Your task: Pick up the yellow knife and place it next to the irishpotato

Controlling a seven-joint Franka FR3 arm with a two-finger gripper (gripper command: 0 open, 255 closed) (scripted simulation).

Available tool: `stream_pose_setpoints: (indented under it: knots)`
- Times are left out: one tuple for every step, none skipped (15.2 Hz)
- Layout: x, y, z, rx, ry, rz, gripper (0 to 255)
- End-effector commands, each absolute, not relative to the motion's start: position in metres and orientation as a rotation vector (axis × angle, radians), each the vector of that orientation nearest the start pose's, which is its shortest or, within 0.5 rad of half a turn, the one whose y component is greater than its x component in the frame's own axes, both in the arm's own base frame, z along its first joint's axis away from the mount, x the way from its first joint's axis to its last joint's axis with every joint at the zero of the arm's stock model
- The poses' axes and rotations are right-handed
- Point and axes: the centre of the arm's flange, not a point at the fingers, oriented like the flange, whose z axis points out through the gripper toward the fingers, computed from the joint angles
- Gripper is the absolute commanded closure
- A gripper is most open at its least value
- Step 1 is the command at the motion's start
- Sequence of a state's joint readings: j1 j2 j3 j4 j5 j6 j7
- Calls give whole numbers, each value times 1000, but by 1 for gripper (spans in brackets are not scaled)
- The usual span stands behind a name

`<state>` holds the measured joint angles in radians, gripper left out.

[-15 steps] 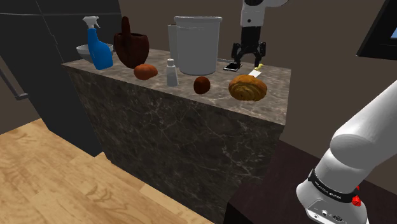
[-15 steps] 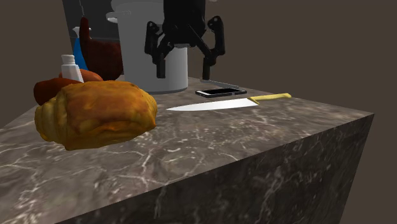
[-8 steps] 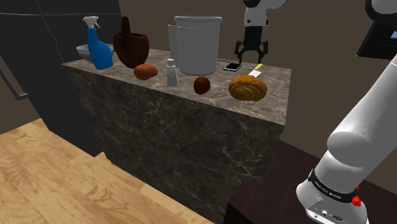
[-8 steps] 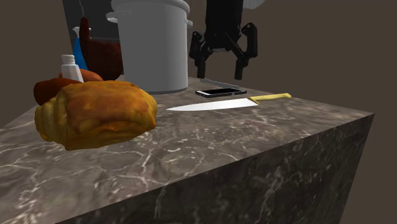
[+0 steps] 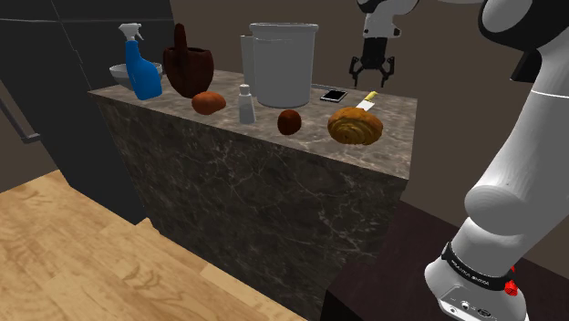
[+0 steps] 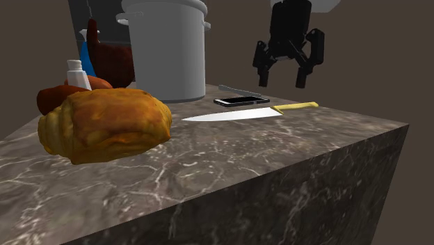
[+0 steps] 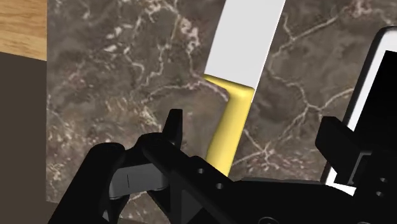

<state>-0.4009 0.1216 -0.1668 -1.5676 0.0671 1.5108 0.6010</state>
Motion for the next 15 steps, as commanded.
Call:
stream_pose_setpoints:
  knots:
    - [494, -303, 545, -2556, 1729, 275, 0]
    - [493, -303, 540, -2556, 1729, 275, 0]
    - [493, -302, 535, -2556, 1729, 275, 0]
    - [492, -301, 530, -2556, 1729, 275, 0]
    - [491, -301, 524, -2556, 1729, 275, 0]
    - [491, -300, 519, -2556, 1729, 275, 0]
    - [490, -299, 516, -2556, 1729, 275, 0]
    - [490, -299, 516, -2556, 1729, 275, 0]
    - [490, -299, 516, -2556, 1729, 275, 0]
    - [490, -299, 516, -2556, 1729, 275, 0]
    - [490, -299, 516, -2556, 1729, 275, 0]
    - [490, -299, 516, -2556, 1729, 275, 0]
    - [490, -299, 516, -2556, 1729, 275, 0]
    - [490, -299, 516, -2556, 1729, 275, 0]
    - [490, -299, 516, -2556, 1729, 275, 255]
